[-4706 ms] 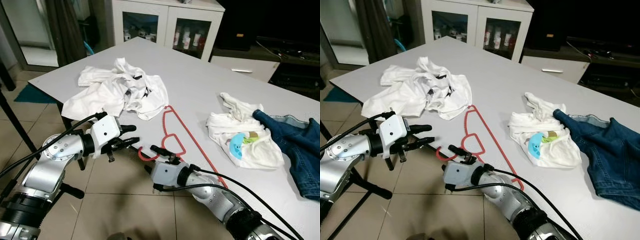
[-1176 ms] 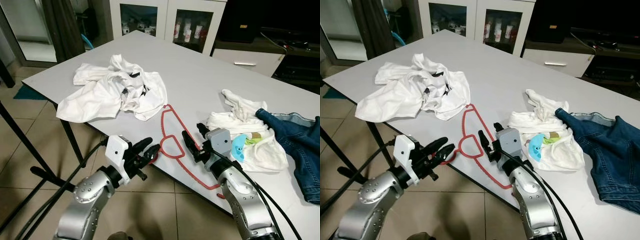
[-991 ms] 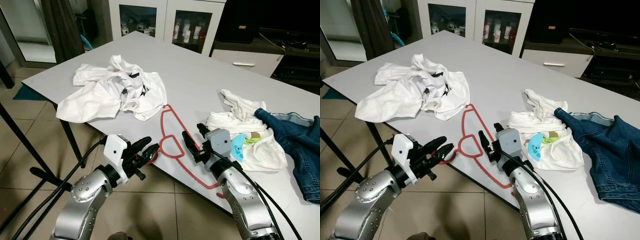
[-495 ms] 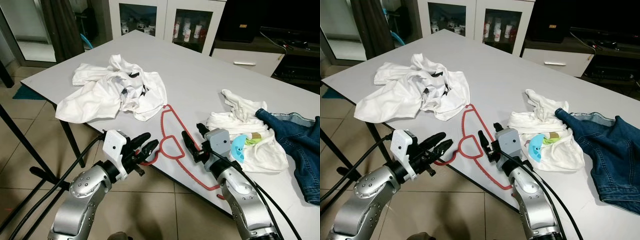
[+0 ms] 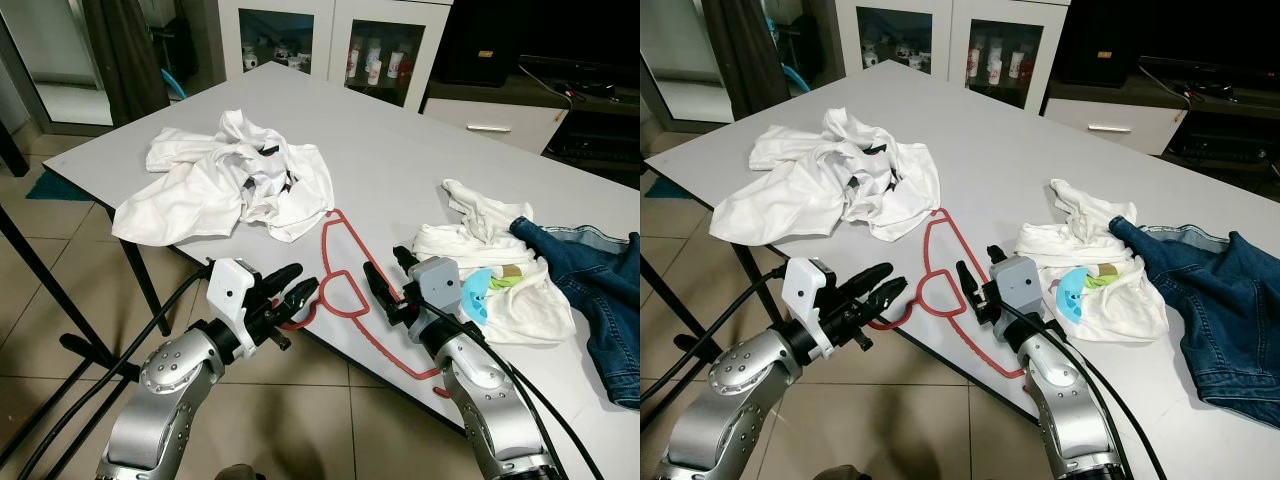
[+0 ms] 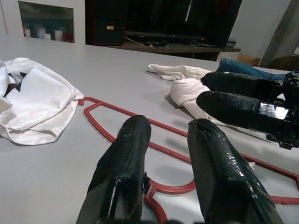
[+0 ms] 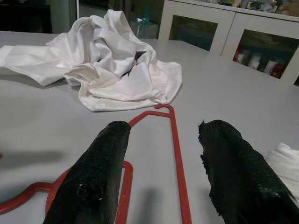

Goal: Hang hanger

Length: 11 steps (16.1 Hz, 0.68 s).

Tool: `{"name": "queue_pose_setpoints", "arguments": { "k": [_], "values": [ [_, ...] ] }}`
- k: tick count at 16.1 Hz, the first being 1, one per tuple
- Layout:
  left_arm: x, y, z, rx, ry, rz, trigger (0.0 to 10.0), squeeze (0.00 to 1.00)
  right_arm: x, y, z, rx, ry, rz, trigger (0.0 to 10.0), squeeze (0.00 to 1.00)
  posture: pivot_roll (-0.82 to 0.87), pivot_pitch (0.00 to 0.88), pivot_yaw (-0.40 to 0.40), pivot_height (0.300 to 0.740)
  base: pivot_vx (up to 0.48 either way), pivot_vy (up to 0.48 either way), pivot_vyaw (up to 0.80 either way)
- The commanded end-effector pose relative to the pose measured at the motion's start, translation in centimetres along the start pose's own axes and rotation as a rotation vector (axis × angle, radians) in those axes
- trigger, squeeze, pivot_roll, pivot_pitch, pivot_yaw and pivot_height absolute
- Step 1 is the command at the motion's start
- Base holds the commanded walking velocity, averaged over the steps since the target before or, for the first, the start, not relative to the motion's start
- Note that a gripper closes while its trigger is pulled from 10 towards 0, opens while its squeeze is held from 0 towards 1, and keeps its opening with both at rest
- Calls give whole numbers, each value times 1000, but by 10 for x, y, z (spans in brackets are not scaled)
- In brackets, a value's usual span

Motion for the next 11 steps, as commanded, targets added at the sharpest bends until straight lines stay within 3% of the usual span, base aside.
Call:
{"name": "queue_pose_setpoints", "arguments": {
  "k": [1,8,11],
  "values": [
    [3,-5,2,-16,-8,6,10000,0,4,0,3,-5,5,12,10000,0,86,16,-45,723,-386,0,0],
    [3,-8,3,-26,-12,6,10000,0,4,0,3,-8,5,12,10000,0,82,17,-39,723,-330,0,0],
    [4,-10,2,-25,-10,7,10000,0,3,-1,4,-17,13,6,10000,0,81,16,-38,723,0,0,0]
  ]
}}
Point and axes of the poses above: a point about 5 cm out from each wrist's last joint towards the gripper, its own y axis pointing back from the gripper into the wrist, its own x axis along the axis of the wrist's last joint, z = x × y, the point moved 6 cm from there along -y, pointing out of the wrist towards the gripper, and after that the axes turned 12 degrees about -y, right-handed, at the moved point
